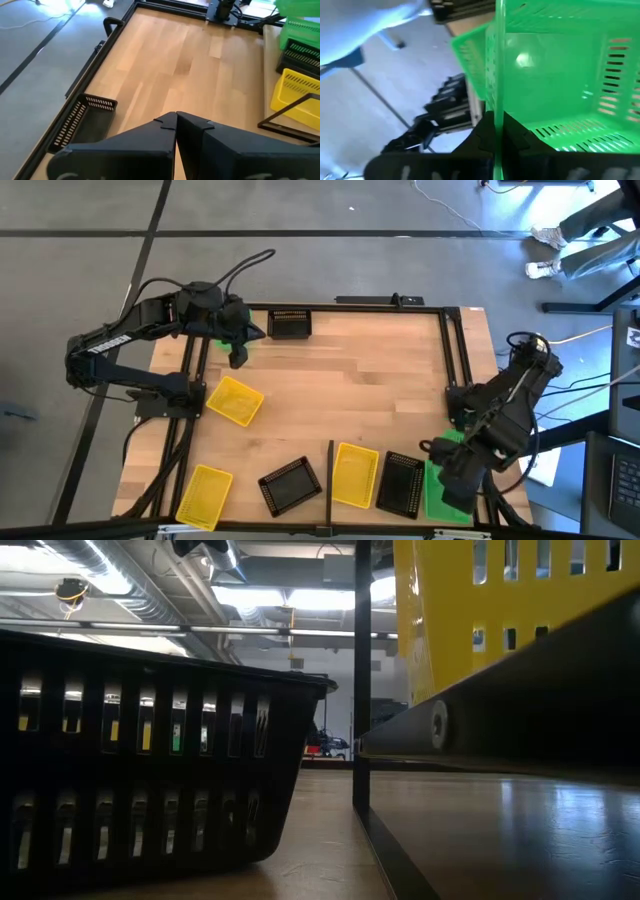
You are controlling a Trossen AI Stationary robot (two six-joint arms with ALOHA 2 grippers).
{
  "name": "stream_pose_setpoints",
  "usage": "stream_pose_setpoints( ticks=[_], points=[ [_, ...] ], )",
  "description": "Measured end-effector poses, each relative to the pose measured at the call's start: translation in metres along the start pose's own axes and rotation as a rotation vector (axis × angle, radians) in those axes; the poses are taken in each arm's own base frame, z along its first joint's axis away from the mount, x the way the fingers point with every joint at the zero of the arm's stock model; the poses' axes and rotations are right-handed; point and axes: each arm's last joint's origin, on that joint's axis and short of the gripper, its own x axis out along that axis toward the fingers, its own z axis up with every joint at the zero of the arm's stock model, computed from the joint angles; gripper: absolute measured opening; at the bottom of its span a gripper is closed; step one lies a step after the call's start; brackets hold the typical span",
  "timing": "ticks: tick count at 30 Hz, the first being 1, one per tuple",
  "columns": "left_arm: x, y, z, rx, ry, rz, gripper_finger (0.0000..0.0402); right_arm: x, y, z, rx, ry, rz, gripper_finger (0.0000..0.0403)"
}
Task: Stack baskets on shelf by color
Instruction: Stack the right green bin on top of the green bin on the shelf
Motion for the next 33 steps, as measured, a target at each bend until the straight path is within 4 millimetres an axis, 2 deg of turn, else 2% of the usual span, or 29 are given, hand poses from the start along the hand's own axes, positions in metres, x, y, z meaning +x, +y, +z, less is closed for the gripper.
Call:
stream_pose_setpoints(
  ticks=[3, 7, 16, 24, 33],
  points=[
    [0.000, 0.000, 0.000, 0.000, 0.000, 0.000, 0.0000, 0.003, 0.007, -0.003, -0.036, -0.013, 0.042, 0.0000],
    [0.000, 0.000, 0.000, -0.006, 0.000, 0.001, 0.0000, 0.014, 0.013, -0.009, -0.085, 0.014, 0.016, 0.0000],
    [0.000, 0.003, 0.000, -0.013, -0.005, 0.113, 0.0000, 0.046, 0.028, -0.014, -0.392, 0.064, -0.076, 0.0000],
    [0.000, 0.003, 0.000, -0.014, -0.005, 0.119, 0.0000, 0.051, 0.030, -0.012, -0.403, -0.017, -0.104, 0.0000],
    [0.000, 0.003, 0.000, -0.044, -0.008, 0.119, 0.0000, 0.053, 0.031, -0.011, -0.405, -0.014, -0.111, 0.0013]
  ],
)
